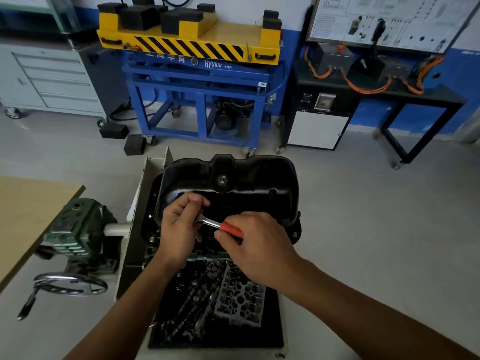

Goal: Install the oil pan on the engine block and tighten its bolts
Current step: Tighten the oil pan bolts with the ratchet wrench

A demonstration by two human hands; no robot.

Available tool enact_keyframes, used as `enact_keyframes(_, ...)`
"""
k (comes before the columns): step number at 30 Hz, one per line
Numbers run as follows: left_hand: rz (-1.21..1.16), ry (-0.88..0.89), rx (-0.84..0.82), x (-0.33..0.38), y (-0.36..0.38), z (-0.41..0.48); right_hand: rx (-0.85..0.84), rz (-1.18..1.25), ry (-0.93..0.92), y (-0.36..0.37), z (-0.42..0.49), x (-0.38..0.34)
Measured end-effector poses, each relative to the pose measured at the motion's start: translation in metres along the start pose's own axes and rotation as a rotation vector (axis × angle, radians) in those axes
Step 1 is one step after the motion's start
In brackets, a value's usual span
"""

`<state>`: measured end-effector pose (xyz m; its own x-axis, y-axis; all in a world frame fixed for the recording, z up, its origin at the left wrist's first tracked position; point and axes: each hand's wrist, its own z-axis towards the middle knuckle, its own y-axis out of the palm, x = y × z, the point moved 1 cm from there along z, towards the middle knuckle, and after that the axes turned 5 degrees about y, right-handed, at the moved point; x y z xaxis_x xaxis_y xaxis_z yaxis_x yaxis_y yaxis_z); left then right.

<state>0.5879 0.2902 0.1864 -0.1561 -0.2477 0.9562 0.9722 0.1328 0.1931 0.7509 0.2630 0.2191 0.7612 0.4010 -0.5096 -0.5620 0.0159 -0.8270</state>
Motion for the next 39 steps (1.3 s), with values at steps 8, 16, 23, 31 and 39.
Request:
enact_keyframes(8, 0.014, -0.016, -0.145, -0.001, 0.006, -0.003, -0.039, -0.368, -0.259, -0.028, 0.049, 0.025)
enact_keyframes(16, 0.015, -0.065, -0.138, -0.001, 0.003, 0.005, 0.063, -0.292, -0.119, -0.007, 0.024, 0.021)
enact_keyframes(23, -0.026, -0.122, -0.135, 0.004, 0.001, 0.008, 0.178, -0.281, -0.03, 0.002, 0.006, 0.004)
enact_keyframes(31, 0.026, -0.096, -0.063, 0.01, 0.007, 0.0, 0.069, -0.084, -0.054, -0.009, 0.016, 0.012)
enact_keyframes(39, -0.045, -0.029, -0.159, 0.019, 0.038, -0.003, 0.188, -0.044, -0.057, -0.034, 0.005, 0.03)
